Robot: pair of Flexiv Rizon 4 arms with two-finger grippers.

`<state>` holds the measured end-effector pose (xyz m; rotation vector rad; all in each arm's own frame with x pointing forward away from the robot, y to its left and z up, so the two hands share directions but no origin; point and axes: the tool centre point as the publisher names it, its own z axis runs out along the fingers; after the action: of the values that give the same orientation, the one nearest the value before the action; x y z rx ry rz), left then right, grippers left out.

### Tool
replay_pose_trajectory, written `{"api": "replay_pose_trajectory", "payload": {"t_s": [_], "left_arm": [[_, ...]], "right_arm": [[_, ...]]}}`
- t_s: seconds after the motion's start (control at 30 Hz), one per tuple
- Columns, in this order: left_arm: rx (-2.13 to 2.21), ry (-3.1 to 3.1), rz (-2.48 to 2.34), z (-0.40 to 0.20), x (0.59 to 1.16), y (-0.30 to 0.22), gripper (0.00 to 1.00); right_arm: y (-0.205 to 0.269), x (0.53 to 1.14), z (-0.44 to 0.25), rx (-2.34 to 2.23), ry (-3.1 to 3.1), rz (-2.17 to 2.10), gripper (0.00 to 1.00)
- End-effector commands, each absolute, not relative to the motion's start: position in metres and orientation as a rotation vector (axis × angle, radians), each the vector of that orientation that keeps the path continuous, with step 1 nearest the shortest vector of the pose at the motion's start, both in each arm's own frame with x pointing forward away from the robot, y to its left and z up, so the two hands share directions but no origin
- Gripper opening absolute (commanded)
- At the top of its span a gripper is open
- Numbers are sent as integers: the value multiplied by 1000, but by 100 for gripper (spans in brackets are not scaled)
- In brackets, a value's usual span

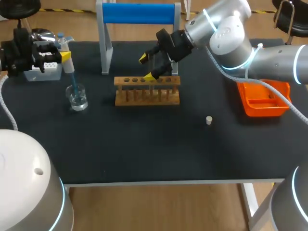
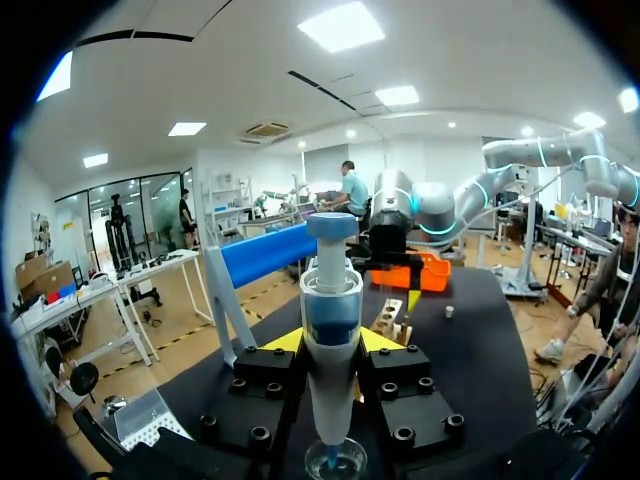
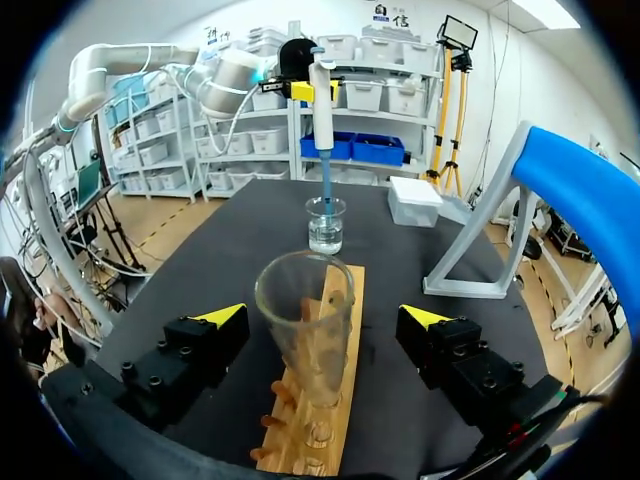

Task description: Invert the test tube, pick up the pipette, mount the tip to pipette, aspirate from beaker and dispense into the tube, eject the tip, return the pipette, and cap with the stopper.

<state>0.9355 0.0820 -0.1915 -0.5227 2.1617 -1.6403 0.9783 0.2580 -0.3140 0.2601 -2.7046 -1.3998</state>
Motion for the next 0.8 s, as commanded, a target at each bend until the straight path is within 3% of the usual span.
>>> {"api": "replay_pose_trajectory", "payload": {"t_s": [0.03,0.8], "left_arm": [[-524,2159,-1638,-191,934,81,0],[-524,2159,-1638,-191,934,81,0]], "right_arm": [[261,977,-308,262,-2725,-1362,100],[252,977,-305,233,-2728,-1383,100]]}}
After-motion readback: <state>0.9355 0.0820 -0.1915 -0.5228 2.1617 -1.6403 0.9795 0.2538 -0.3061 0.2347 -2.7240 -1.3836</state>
